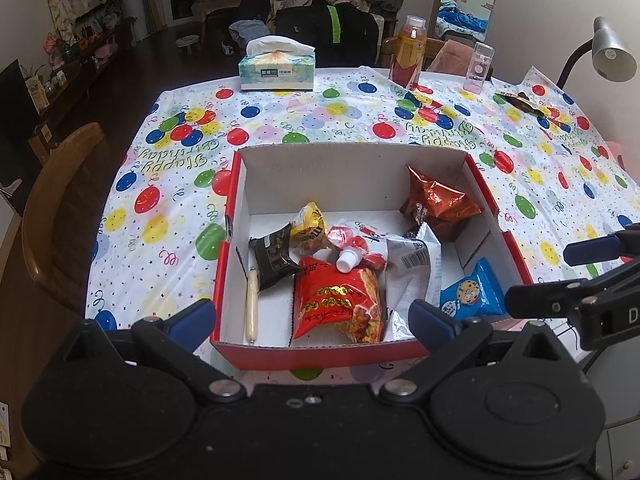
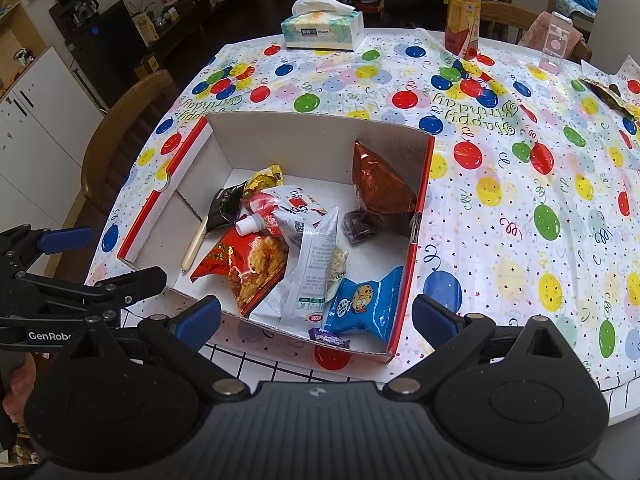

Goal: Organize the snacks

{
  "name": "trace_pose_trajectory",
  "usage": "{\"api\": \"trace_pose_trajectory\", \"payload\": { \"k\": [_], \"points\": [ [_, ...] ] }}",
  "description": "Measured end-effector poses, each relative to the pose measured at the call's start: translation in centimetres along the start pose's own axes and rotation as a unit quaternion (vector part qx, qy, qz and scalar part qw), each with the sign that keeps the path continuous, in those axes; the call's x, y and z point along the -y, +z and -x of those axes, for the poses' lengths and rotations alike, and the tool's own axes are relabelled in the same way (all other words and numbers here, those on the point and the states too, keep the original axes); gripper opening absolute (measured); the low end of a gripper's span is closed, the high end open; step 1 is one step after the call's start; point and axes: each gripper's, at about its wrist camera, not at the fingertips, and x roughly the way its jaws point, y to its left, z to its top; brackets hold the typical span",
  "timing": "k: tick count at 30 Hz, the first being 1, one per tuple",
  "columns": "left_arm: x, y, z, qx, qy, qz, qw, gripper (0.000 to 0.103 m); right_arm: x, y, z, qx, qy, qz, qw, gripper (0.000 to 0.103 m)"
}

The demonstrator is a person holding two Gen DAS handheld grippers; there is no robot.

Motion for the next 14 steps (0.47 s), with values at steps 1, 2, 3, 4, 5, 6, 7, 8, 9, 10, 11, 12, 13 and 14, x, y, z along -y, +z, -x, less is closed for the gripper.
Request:
{"api": "trace_pose_trajectory", "payload": {
  "k": [1,2,3,4,5,6,7,8,9,10,11,12,13,14],
  "points": [
    [-0.01,-0.02,0.04,0.0,0.001,0.0,1.0,0.102,0.0,0.02,0.01,0.0,0.0,0.0,1.0,0.102],
    [-0.02,-0.05,0.08,-0.001,0.001,0.0,1.0,0.102,0.01,-0.01,0.0,0.0,-0.001,0.0,1.0,0.102],
    [-0.07,-0.11,0.15,-0.001,0.001,0.0,1.0,0.102,0.0,0.0,0.0,0.0,-0.001,0.0,1.0,0.102],
    [-0.14,-0.14,0.2,-0.002,0.0,0.001,1.0,0.102,0.04,-0.01,0.02,0.0,0.0,0.0,1.0,0.102],
    [-0.14,-0.16,0.23,-0.003,0.001,0.001,1.0,0.102,0.06,-0.02,0.01,0.0,0.0,0.0,1.0,0.102],
    [-0.19,-0.26,0.23,-0.003,0.001,0.001,1.0,0.102,-0.07,-0.03,0.04,-0.001,0.0,0.0,1.0,0.102],
    [-0.23,-0.3,0.24,-0.004,0.0,0.001,1.0,0.102,-0.14,-0.04,0.06,-0.001,0.0,0.001,1.0,0.102],
    [-0.25,-0.33,0.25,-0.004,0.0,0.002,1.0,0.102,-0.21,-0.08,0.09,-0.001,0.0,0.001,1.0,0.102],
    [-0.26,-0.35,0.24,-0.005,0.001,0.002,1.0,0.102,-0.22,-0.11,0.1,-0.001,0.0,0.001,1.0,0.102],
    [-0.28,-0.41,0.22,-0.006,0.001,0.003,1.0,0.102,-0.23,-0.11,0.1,-0.001,0.0,0.001,1.0,0.102],
    [-0.32,-0.43,0.19,-0.006,0.002,0.004,1.0,0.102,-0.2,-0.11,0.1,-0.001,-0.001,0.001,1.0,0.102],
    [-0.34,-0.46,0.18,-0.007,0.0,0.005,1.0,0.102,-0.24,-0.11,0.11,0.0,-0.001,0.0,1.0,0.102],
    [-0.37,-0.5,0.16,-0.008,-0.003,0.006,0.9999,0.102,-0.22,-0.11,0.11,0.0,-0.001,0.001,1.0,0.102],
    [-0.34,-0.52,0.17,-0.008,-0.005,0.008,0.9999,0.102,-0.2,-0.11,0.11,0.0,-0.001,0.001,1.0,0.102]
  ]
}}
